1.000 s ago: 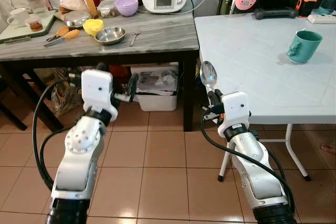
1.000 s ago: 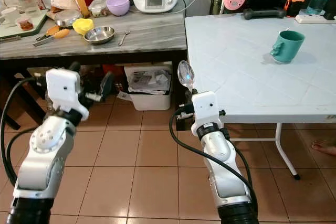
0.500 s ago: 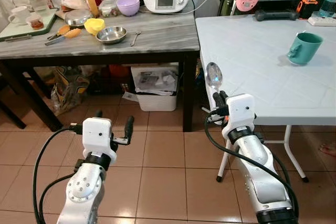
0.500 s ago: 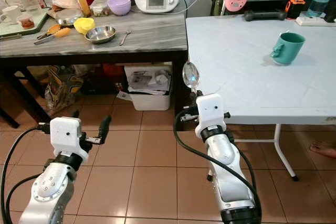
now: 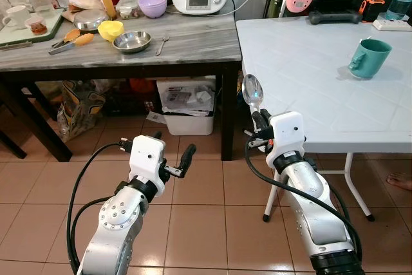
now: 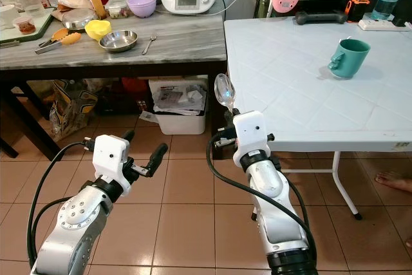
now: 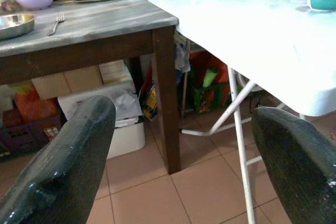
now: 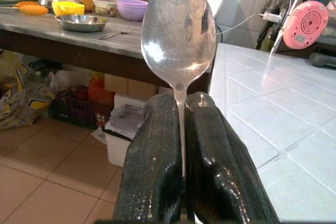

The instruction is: Setting the table

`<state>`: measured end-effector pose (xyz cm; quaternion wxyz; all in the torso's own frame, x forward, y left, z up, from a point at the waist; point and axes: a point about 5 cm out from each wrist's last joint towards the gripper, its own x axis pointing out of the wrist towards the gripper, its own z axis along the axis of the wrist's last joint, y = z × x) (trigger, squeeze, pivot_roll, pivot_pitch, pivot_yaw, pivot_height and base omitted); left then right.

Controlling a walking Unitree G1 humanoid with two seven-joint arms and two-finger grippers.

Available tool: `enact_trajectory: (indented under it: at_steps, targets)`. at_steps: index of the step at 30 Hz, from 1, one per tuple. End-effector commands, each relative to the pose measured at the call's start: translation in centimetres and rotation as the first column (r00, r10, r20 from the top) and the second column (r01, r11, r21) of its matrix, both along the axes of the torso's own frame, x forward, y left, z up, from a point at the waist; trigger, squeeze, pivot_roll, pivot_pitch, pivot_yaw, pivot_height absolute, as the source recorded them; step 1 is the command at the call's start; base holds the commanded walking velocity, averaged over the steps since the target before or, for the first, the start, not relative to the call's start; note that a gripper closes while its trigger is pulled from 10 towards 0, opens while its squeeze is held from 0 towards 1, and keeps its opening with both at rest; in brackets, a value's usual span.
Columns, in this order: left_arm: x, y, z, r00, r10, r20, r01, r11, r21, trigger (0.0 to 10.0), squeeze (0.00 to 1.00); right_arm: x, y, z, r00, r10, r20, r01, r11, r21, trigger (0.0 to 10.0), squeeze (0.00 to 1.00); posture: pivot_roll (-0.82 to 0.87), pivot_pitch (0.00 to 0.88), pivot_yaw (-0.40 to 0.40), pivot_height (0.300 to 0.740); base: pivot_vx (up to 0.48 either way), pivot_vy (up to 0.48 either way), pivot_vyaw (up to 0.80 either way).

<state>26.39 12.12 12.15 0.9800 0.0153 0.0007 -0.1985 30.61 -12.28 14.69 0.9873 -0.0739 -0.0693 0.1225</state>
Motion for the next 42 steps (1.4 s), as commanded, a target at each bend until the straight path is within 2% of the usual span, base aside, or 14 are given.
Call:
enact_trajectory:
  at_steps: [1,3,4,5,9,10,11,14,15,17,20,25,38,42]
  targets:
    - [-0.4,0.2,-0.1,1.0,0.002,-0.013,-0.002,1.0,0.005,10.0,0.0,0.0,0.3,-0.1,1.0,0.003,-0.014,-0.003,1.0,0.019,10.0,0.0,-0.1,0.063,0.083,0.74,0.0,0.0,0.0]
    - [-0.5,0.4,-0.1,1.0,0.03,-0.002,-0.03,1.0,0.003,10.0,0.0,-0.1,0.3,-0.1,1.0,0.001,-0.011,-0.001,1.0,0.016,10.0,0.0,-0.1,0.063,0.083,0.74,0.0,0.0,0.0]
    - [-0.6,1.2,0.2,0.993,0.114,0.03,-0.114,0.993,0.003,10.0,0.0,-0.1,0.3,0.0,1.0,0.0,-0.007,0.0,1.0,0.012,10.0,0.0,-0.1,0.063,0.083,0.74,0.0,0.0,0.0]
    - [-0.6,1.5,0.2,0.989,0.141,0.038,-0.141,0.99,0.002,10.0,0.0,-0.1,0.3,0.0,1.0,0.0,-0.006,0.0,1.0,0.011,10.0,0.0,-0.1,0.063,0.083,0.74,0.0,0.0,0.0]
    - [-1.2,2.3,0.1,0.978,0.204,0.043,-0.203,0.979,-0.022,10.0,0.0,0.0,0.3,0.1,1.0,0.003,0.002,-0.003,1.0,0.0,10.0,0.0,-0.1,0.063,0.083,0.74,0.0,0.0,0.0]
    - [-1.3,3.0,0.0,0.965,0.259,0.039,-0.258,0.966,-0.018,10.0,0.0,0.1,0.4,0.1,1.0,0.006,0.002,-0.006,1.0,-0.002,10.0,0.0,-0.09,0.052,0.073,0.74,0.0,0.0,0.51]
    - [-1.3,3.0,0.0,0.965,0.259,0.039,-0.258,0.966,-0.018,10.0,0.0,0.1,0.4,0.1,1.0,0.006,0.002,-0.006,1.0,-0.002,10.0,0.0,-0.09,0.052,0.073,0.74,0.0,0.0,0.51]
    - [-1.4,4.5,0.0,0.934,0.354,0.052,-0.355,0.935,-0.004,10.0,0.0,0.3,0.4,0.2,1.0,0.005,0.004,-0.005,1.0,-0.004,10.0,0.0,-0.09,0.051,0.069,0.74,0.0,0.0,0.52]
    - [-1.4,4.5,0.0,0.934,0.354,0.052,-0.355,0.935,-0.004,10.0,0.0,0.3,0.4,0.2,1.0,0.005,0.004,-0.005,1.0,-0.004,10.0,0.0,-0.09,0.051,0.069,0.74,0.0,0.0,0.52]
    - [-1.6,5.8,-0.1,0.906,0.418,0.066,-0.42,0.908,0.017,10.0,0.0,0.5,0.3,0.2,1.0,0.0,0.006,0.0,1.0,-0.007,10.0,0.0,-0.09,0.051,0.07,0.74,0.0,0.0,0.66]
    - [-1.6,6.5,-0.1,0.89,0.452,0.063,-0.454,0.891,0.016,10.0,0.0,0.4,0.3,0.2,1.0,0.001,0.005,-0.001,1.0,-0.007,10.0,0.0,-0.09,0.051,0.07,0.74,0.0,0.0,0.8]
    - [-1.5,6.4,0.2,0.891,0.447,0.08,-0.45,0.893,0.021,10.0,0.0,0.4,0.4,0.2,1.0,0.001,0.005,-0.001,1.0,0.0,10.0,0.0,-0.08,0.056,0.074,0.74,0.0,0.0,0.75]
    - [-1.4,5.4,0.5,0.916,0.388,0.104,-0.393,0.919,0.023,10.0,0.0,0.6,-0.4,0.2,0.998,-0.062,0.001,0.062,0.998,0.015,10.0,0.0,-0.08,0.059,0.081,0.74,0.0,0.0,0.0]
    - [-1.0,5.2,1.1,0.92,0.37,0.126,-0.374,0.928,0.006,10.0,0.0,0.6,-0.5,0.4,0.998,-0.061,0.01,0.061,0.998,0.016,10.0,0.0,-0.09,0.06,0.081,0.74,0.0,0.0,-0.74]
